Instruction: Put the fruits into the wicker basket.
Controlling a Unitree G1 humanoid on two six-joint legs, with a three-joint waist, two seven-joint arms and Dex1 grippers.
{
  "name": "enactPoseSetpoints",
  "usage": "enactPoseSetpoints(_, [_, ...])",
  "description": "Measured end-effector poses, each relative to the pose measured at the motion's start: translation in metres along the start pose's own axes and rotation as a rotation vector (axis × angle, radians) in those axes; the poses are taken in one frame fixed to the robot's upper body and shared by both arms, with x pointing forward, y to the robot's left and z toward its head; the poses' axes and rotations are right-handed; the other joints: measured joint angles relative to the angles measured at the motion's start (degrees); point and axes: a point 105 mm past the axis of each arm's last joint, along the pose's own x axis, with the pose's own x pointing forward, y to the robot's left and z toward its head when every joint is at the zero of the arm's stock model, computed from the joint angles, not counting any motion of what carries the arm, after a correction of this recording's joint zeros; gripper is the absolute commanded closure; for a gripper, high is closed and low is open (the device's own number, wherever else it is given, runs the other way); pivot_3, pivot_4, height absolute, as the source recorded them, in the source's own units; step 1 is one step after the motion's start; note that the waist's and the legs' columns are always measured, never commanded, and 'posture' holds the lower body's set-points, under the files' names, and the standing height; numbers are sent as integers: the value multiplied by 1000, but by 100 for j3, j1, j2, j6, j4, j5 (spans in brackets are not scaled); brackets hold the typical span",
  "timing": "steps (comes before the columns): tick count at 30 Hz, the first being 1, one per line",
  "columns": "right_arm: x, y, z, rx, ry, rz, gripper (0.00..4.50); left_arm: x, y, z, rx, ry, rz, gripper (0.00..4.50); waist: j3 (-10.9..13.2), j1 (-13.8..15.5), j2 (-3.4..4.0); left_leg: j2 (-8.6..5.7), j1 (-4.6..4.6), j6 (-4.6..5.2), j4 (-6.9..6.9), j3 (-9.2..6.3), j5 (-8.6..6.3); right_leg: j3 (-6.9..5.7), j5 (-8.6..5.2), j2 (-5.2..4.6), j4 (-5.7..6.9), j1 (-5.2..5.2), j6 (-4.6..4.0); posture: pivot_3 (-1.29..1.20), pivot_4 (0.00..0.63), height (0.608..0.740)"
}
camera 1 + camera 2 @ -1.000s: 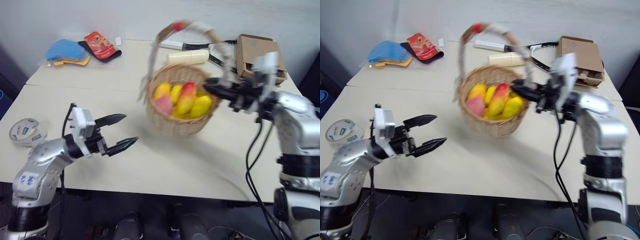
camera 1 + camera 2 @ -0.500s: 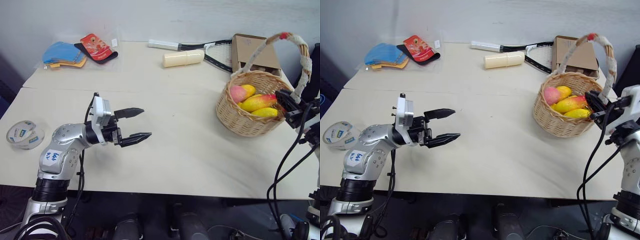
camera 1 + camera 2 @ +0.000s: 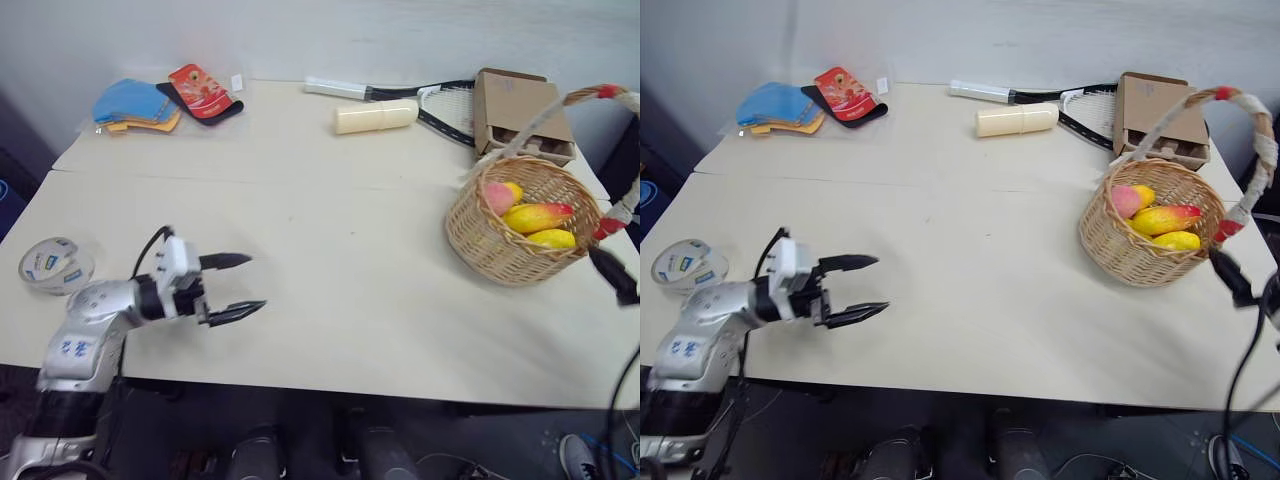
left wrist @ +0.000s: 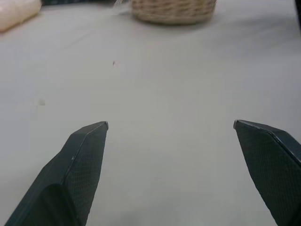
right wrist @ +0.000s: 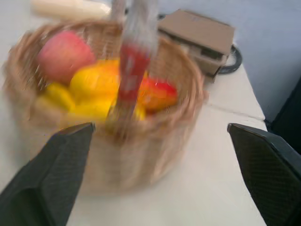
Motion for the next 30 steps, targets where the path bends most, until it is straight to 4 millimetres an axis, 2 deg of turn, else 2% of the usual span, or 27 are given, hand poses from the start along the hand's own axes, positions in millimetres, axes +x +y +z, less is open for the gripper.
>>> enactPoseSetpoints(4, [-15, 23, -10, -145, -9, 147, 27, -18, -1, -14, 24, 49, 89, 0, 0, -79, -1, -1, 8, 27, 1, 6, -15, 8, 1, -2, 0, 5, 1, 0, 150, 740])
enactPoseSetpoints(8, [1, 65, -19, -177, -80, 321, 27, -26, -12, -30, 5, 72, 177, 0, -1, -155, -3, 0, 13, 35, 0, 6, -2, 10, 8, -2, 3, 8, -9, 0, 150, 740])
enactPoseSetpoints(11, [14, 76, -14, -170, -138, 345, 27, -29, -22, -35, -8, 84, 199, 0, -1, -158, -2, -1, 13, 31, -1, 5, 3, 10, 12, -2, 5, 4, -16, 0, 150, 740])
enactPoseSetpoints(13, [20, 77, -7, -185, -173, 343, 27, -29, -22, -31, 11, 79, 213, 0, -1, -129, -2, -1, 13, 31, -2, 2, 3, 8, 12, -1, 4, 4, -18, 0, 150, 740])
enactPoseSetpoints(16, [20, 83, -9, -170, -171, 379, 27, -30, -22, -25, 31, 73, 225, 0, -1, -48, -2, -1, 13, 29, -8, 1, -2, 7, 12, -1, 4, 3, -19, 0, 150, 740])
enactPoseSetpoints(23, [28, 147, -27, -127, -145, 725, 27, -30, -22, -20, 49, 67, 236, 0, -1, -80, -2, 0, 17, 31, -13, 2, -10, 6, 13, -1, 7, 3, -19, 0, 150, 740])
enactPoseSetpoints(27, [49, 179, -15, -150, -232, 843, 27, -26, -22, -15, 62, 46, 250, 0, -1, -86, -4, 0, 24, 28, -13, 2, 1, 6, 17, 2, 10, 5, -27, 0, 150, 740])
enactPoseSetpoints(30, [72, 207, -12, -146, -282, 918, 27, -14, -18, -9, 58, -13, 277, 0, -1, -68, -4, -1, 24, 28, -13, 2, 11, 5, 21, 4, 13, 4, -33, 0, 150, 740])
